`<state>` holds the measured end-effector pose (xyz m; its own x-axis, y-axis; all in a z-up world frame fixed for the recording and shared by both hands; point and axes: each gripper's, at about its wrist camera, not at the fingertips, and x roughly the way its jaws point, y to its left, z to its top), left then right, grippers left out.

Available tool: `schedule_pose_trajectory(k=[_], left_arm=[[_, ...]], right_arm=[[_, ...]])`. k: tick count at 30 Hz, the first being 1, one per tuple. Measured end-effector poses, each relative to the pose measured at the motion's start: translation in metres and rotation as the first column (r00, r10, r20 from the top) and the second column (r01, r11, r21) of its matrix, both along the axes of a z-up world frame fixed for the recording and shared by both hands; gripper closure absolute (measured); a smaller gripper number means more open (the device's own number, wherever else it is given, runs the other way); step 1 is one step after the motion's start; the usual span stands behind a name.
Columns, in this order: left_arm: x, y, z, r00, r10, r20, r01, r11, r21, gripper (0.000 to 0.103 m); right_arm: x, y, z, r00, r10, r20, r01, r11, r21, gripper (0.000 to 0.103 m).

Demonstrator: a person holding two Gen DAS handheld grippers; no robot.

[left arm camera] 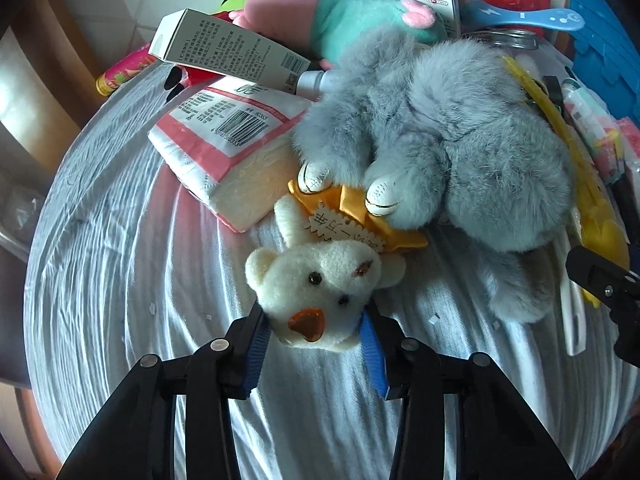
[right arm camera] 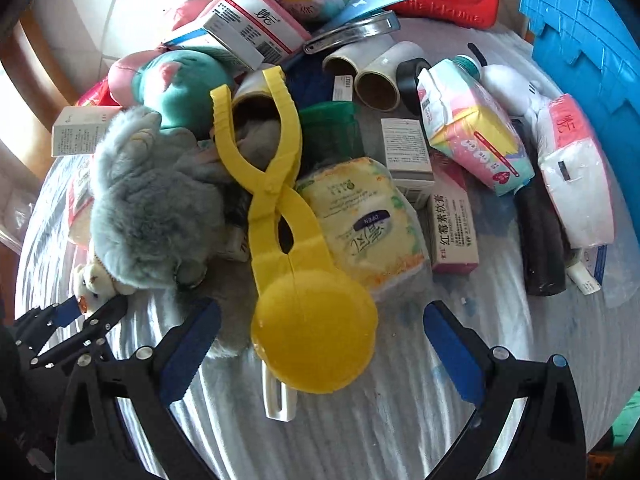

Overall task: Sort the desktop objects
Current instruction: 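Grasp the white teddy bear with left tool while right grasps yellow snowball tongs, then carry the teddy bear with left tool while right carries yellow tongs to blue bin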

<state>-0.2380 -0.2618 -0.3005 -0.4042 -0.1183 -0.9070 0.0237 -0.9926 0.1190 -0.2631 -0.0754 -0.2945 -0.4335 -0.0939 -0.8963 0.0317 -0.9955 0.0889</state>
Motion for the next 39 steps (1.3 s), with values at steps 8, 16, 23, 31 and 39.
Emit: schedule_pose_trajectory(k=[8, 16, 23, 31, 39], left_arm=[[-0.001, 0.007, 0.000, 0.999, 0.033, 0.003, -0.033, 0.999, 0.005, 0.062], [0.010, 0.016, 0.012, 0.999, 0.042, -0.028, -0.041, 0.999, 0.011, 0.067], [0.023, 0.019, 0.057, 0.989, 0.060, -0.133, -0.058, 0.998, 0.020, 0.069], [0.030, 0.025, 0.118, 0.961, 0.048, -0.273, -0.044, 0.999, 0.023, 0.069], [0.039, 0.039, 0.166, 0.929, 0.055, -0.366, -0.043, 0.998, 0.039, 0.069]], right_arm=[[0.000, 0.001, 0.005, 0.999, 0.005, -0.036, -0.005, 1.000, -0.006, 0.008], [0.007, -0.006, -0.003, 1.000, 0.029, 0.004, -0.030, 0.999, 0.025, 0.051], [0.021, -0.004, 0.041, 0.993, 0.052, -0.103, -0.048, 0.998, 0.035, 0.051], [0.025, 0.005, 0.103, 0.965, 0.086, -0.248, -0.076, 0.996, 0.051, 0.052], [0.027, 0.008, 0.161, 0.923, 0.137, -0.359, -0.121, 0.990, 0.065, 0.052]])
